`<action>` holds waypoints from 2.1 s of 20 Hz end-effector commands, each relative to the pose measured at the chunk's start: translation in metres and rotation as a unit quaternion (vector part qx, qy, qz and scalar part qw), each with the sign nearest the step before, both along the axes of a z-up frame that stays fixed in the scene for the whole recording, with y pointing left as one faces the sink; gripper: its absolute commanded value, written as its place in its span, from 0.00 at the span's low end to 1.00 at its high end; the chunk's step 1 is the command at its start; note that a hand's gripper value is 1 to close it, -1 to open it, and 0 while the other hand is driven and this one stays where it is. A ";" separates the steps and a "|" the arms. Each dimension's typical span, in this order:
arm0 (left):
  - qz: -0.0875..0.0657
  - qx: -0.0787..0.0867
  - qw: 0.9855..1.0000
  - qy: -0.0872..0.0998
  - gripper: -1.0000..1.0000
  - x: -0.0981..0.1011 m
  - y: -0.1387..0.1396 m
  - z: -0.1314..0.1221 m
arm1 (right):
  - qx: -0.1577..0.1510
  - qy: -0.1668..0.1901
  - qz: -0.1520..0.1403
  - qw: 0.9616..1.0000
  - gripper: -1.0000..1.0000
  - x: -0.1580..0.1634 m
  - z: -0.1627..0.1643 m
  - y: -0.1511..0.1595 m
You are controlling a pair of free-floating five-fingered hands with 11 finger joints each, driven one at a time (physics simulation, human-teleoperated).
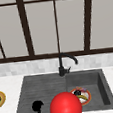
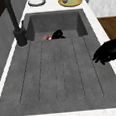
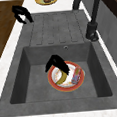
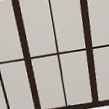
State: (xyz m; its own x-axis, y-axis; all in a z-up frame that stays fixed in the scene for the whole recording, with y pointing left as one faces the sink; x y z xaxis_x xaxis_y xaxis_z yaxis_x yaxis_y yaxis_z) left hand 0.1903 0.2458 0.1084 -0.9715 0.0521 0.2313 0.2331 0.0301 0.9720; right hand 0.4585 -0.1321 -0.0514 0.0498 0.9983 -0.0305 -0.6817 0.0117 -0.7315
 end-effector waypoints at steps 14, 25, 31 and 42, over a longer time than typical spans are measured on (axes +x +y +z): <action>0.000 0.000 1.000 0.000 0.50 0.000 0.000 0.000 | -0.015 -0.103 0.032 0.994 1.00 0.020 -0.042 -0.036; 0.000 0.000 1.000 0.000 0.50 0.000 0.000 0.000 | 0.019 -0.254 -0.012 0.967 1.00 -0.008 0.008 -0.038; 0.000 0.000 1.000 0.000 0.50 0.000 0.000 0.000 | 0.028 -0.254 -0.018 0.967 1.00 -0.037 0.053 -0.057; 0.000 0.000 1.000 0.000 0.50 0.000 0.000 0.000 | 0.040 -0.245 -0.022 0.968 1.00 -0.083 0.140 -0.108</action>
State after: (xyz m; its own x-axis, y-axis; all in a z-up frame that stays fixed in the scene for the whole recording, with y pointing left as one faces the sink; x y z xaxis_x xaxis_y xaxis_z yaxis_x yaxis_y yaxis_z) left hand 0.1903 0.2458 0.1084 -0.9715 0.0521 0.2313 0.2331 0.0301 0.9720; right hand 0.3864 -0.2258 0.0655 0.0566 0.9960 0.0685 -0.2603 0.0809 -0.9621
